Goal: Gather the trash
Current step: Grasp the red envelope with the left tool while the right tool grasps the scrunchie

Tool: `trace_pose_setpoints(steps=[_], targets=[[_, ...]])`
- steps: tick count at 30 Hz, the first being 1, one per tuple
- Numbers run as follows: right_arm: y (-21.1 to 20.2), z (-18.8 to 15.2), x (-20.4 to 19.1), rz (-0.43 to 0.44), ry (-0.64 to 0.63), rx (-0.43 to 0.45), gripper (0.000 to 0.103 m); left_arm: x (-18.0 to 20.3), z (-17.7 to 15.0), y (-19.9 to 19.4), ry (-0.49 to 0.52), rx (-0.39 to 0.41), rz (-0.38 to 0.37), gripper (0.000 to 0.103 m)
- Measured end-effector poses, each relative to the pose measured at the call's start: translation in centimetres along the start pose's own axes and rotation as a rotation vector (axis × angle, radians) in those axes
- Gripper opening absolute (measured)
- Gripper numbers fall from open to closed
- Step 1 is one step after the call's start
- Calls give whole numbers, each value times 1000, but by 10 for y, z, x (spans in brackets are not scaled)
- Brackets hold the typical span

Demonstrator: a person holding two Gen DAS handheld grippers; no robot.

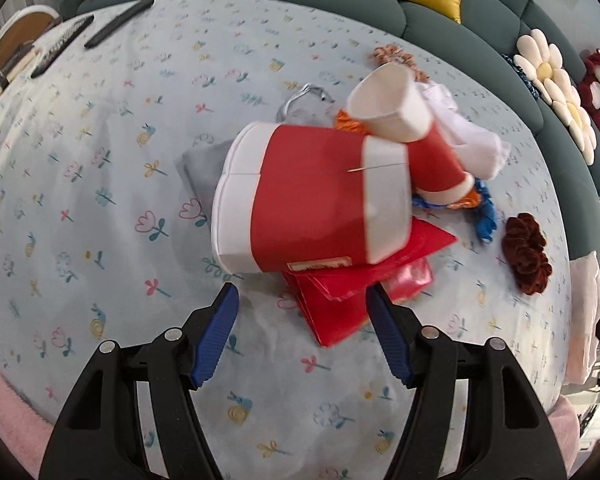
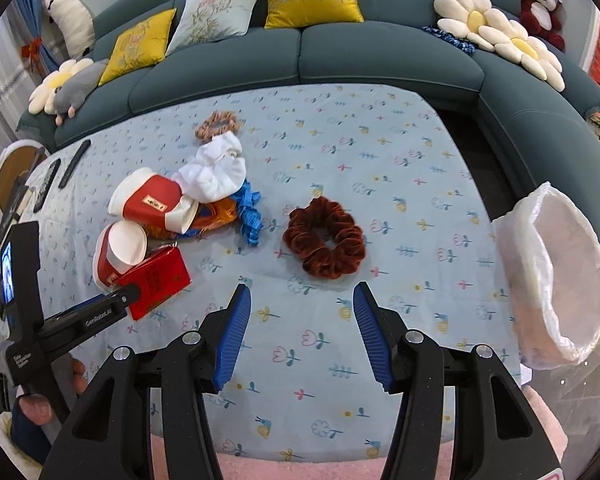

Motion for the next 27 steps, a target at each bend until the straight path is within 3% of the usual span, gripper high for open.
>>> trace_pose_setpoints(steps=[5,13,15,27], targets=[[16,0,-11,-12,-23,-30,52,2,9,7,9,24,-17,57],[32,5,-19,-20,-26,-48,52,15,24,16,50,23,-42,16],[35,6,-19,-20,-24,-51,52,16,25,16,46,19,-55,11],[54,27,0,-29,20,-38,52,37,31,-14,67,83,-95,4]])
Point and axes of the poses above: each gripper's, at about its wrist camera, not at the fingertips, and y roughly the way its jaws point, x to its right, z to its top, the point moved 2 cm from there along y, roughly the way its jaws point, and after that the axes turned 6 degrees about y, right-handed, at the moved point
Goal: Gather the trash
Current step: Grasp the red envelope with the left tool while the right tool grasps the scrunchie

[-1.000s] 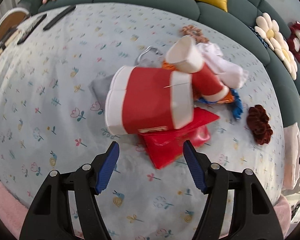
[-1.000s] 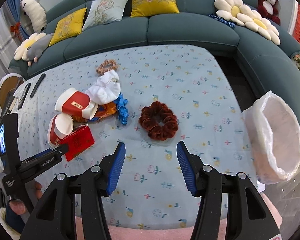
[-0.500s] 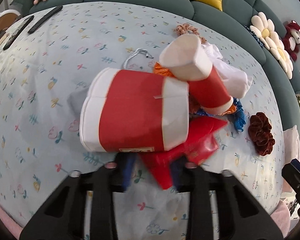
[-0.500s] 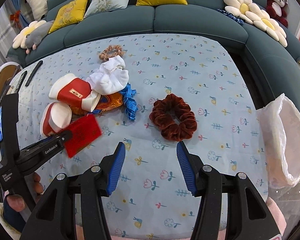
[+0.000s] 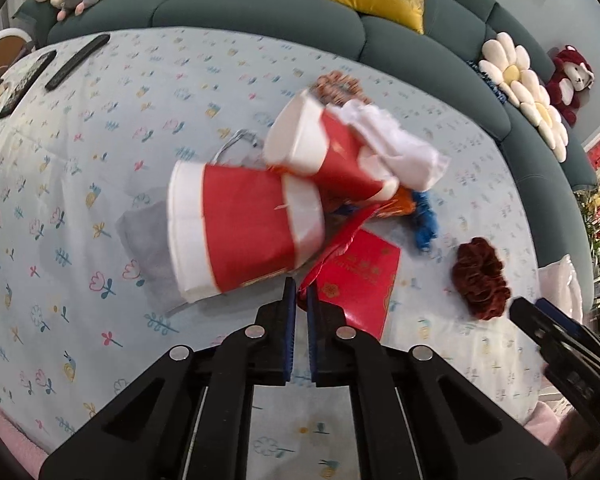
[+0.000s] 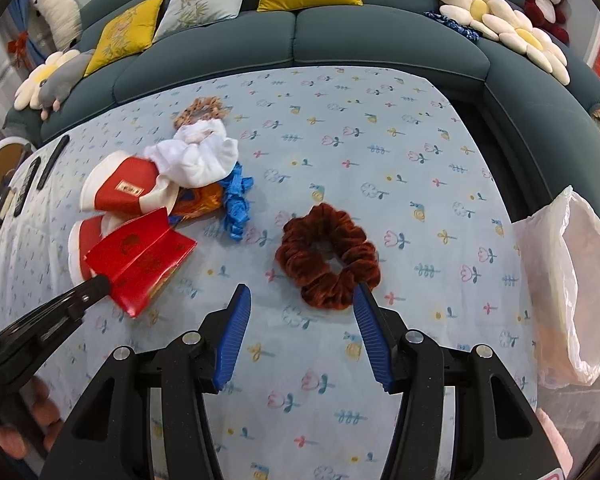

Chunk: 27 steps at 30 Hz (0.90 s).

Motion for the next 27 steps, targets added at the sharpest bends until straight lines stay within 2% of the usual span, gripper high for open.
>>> trace_pose_setpoints(steps=[10,12,13,14,15,19,21,27], targets=[[37,8,24,-6,78,-50,51,32,13,-9,51,17,-24,4],[47,6,29,-2,92,-73,44,38,14,-10,60,17,-24,4],[50,5,31,2,94,-85,32,40,15,-10,63,16,-25,4],[54,3,33,8,99,-95,27,43,16,-10,66,16,-25,4],[54,2,35,17,106,-90,27,45,16,-11,69,17,-24,4],[48,1,39,36,109,-78,8,53,18,-14,77,18,-26,4],[40,2,41,54,114,-67,3,58,18,-18,78,17,-34,4],[3,8,48,85,125,1,3,78,20,-39,94,52,-53,4]])
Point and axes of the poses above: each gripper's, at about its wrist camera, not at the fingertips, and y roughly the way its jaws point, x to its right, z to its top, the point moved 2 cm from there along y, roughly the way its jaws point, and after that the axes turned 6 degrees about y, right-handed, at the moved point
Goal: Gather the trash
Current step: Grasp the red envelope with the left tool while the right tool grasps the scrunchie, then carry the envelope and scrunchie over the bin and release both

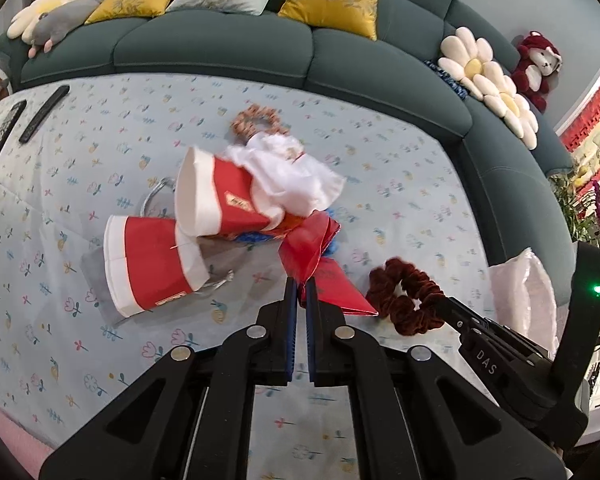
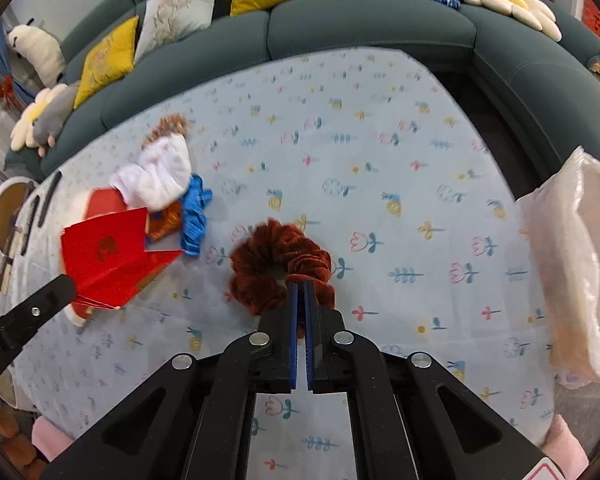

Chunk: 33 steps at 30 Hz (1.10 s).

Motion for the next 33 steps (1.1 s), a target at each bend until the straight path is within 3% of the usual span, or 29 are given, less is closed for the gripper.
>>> trace_pose_setpoints(steps=[15,24,33], targets=[[-118,28,39,34,27,208,3,103,18,-61,153,116,-79,4],[-187,36,102,-15,42,315,3,197,17,-82,283,149,-169,4],[-224,39,179,-83,103,368,3,288,2,-77,402,142,-223,4]])
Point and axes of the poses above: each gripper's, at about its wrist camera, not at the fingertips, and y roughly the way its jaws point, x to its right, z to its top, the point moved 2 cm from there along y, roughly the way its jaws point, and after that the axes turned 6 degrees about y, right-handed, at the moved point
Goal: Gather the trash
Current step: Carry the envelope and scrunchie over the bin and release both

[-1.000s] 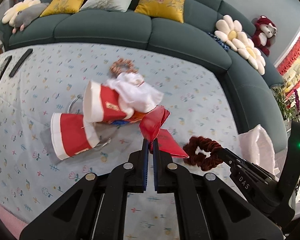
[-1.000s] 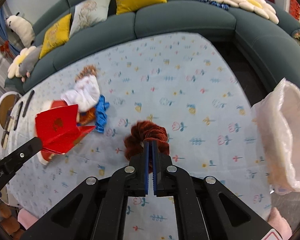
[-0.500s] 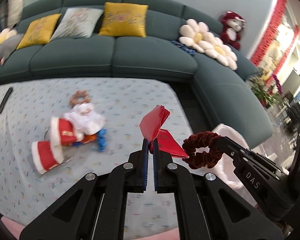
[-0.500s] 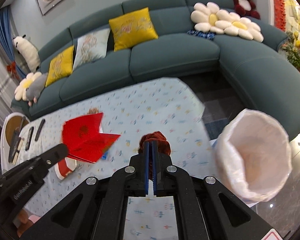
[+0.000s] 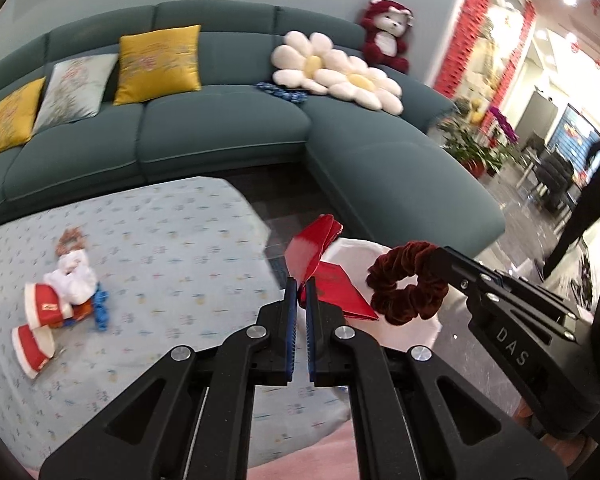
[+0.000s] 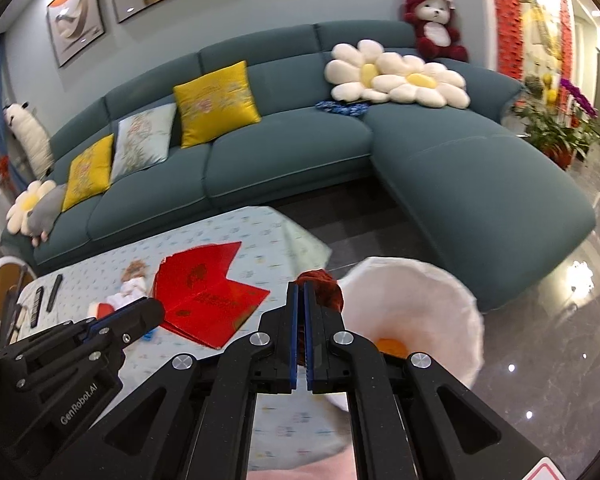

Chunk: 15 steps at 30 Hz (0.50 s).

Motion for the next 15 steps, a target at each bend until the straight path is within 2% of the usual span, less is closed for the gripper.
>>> trace_pose_setpoints(steps=[7,15], targets=[[0,2,49,-54,40,4,3,38,5,25,46,-25,-33,4],[19,4,75,-88,54,-21,3,64,10,50,84,-50,-47,4]])
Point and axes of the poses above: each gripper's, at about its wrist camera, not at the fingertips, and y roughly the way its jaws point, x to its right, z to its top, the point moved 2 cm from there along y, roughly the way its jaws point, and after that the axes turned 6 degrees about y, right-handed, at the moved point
